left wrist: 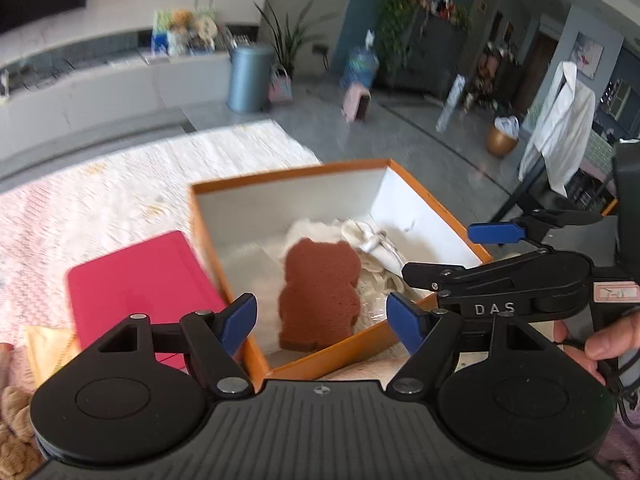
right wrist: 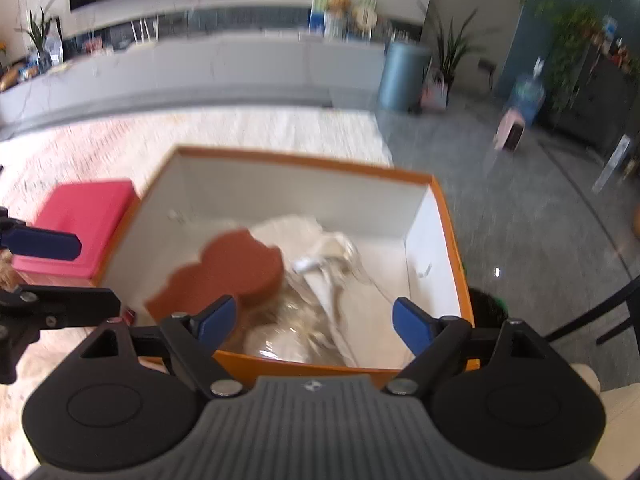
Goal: Organize soft objects
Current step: 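Move both tools back toward the yellow cloth and orange crocheted fruit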
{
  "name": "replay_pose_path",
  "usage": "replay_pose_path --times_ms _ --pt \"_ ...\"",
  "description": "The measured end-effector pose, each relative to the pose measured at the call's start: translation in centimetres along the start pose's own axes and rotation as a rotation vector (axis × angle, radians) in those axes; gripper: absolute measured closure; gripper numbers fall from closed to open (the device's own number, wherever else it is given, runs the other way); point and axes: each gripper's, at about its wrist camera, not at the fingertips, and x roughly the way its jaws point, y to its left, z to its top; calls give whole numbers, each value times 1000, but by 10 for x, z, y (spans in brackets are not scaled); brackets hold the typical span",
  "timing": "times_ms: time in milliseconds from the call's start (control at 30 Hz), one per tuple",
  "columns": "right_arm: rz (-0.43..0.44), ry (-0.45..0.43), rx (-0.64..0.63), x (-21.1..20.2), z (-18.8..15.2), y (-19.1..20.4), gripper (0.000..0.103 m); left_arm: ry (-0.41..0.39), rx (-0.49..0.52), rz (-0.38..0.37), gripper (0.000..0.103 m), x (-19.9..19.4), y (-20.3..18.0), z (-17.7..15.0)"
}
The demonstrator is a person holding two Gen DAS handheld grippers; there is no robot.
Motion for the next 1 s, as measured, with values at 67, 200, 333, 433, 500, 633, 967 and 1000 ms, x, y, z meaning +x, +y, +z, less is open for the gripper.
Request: replay_pose_path --times_ms 67,200,333,433,500,633,967,1000 --pt "5 -52 4 -11 -3 13 15 -35 2 27 17 -13 4 -8" --pt "29 -132 8 -29 -12 42 15 -97 -3 97 18 -39 16 -24" --pt "56 -194 -3 -39 -22 75 14 -126 -25 171 20 -60 35 -42" --pt "83 -215 -2 -42 -28 99 14 -126 -63 213 20 -73 51 -54" --pt "97 -222 -5 -43 -31 115 14 -125 -89 235 20 -80 61 -61" --pt "144 -228 -2 -43 -37 143 14 -122 -126 292 21 -93 82 -81" --pt "250 -232 -50 -41 -55 216 19 -116 -271 403 24 -134 142 -133" --pt "259 -233 -68 -40 -55 223 24 -114 -284 412 24 -137 147 -137"
